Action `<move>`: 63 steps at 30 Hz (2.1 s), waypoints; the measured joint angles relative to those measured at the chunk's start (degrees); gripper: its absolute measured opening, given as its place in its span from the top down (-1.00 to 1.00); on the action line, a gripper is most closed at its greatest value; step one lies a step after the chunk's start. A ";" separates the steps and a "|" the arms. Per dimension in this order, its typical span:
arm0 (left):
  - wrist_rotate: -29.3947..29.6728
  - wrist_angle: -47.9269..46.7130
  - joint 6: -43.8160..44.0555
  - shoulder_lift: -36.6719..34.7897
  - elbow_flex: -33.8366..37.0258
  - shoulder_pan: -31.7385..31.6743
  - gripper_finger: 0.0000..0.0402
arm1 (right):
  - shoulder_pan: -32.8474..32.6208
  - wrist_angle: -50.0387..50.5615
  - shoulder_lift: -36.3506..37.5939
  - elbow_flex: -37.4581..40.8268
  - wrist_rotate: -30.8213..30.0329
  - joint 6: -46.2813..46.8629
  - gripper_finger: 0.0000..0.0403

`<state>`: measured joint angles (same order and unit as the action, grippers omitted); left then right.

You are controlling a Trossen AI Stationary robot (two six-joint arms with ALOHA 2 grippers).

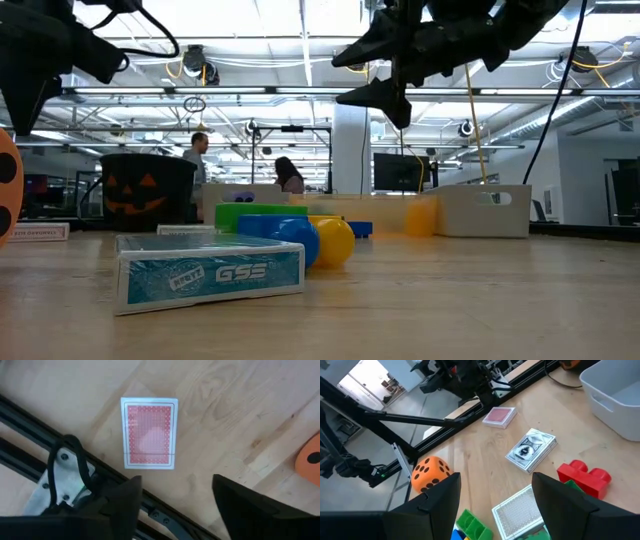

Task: Pick & Place Toys
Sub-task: Put the red deck of cards into the right gray bin

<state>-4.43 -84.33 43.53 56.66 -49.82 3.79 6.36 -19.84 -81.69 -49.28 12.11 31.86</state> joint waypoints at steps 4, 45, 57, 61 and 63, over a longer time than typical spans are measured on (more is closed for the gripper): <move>0.36 0.83 -3.28 0.00 0.00 0.00 -0.57 | 0.77 0.00 0.02 0.00 -0.03 0.00 -0.17; 5.91 11.36 -22.30 16.25 3.30 -11.34 -0.97 | 1.03 0.04 0.04 0.02 -3.11 2.77 -0.17; -0.22 13.34 -24.20 17.27 8.20 -14.22 -0.97 | 1.02 0.08 0.04 0.02 -3.07 3.48 -0.17; -0.38 14.18 -22.37 17.27 8.22 -14.22 -0.97 | 1.03 0.04 0.04 0.02 -3.08 3.44 -0.17; -0.28 14.22 -21.85 17.27 8.24 -14.43 -0.97 | 1.02 0.07 0.04 0.02 -3.07 3.41 -0.17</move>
<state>-4.71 -70.12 21.68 73.93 -41.58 -10.64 7.38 -19.77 -81.65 -49.25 9.04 35.27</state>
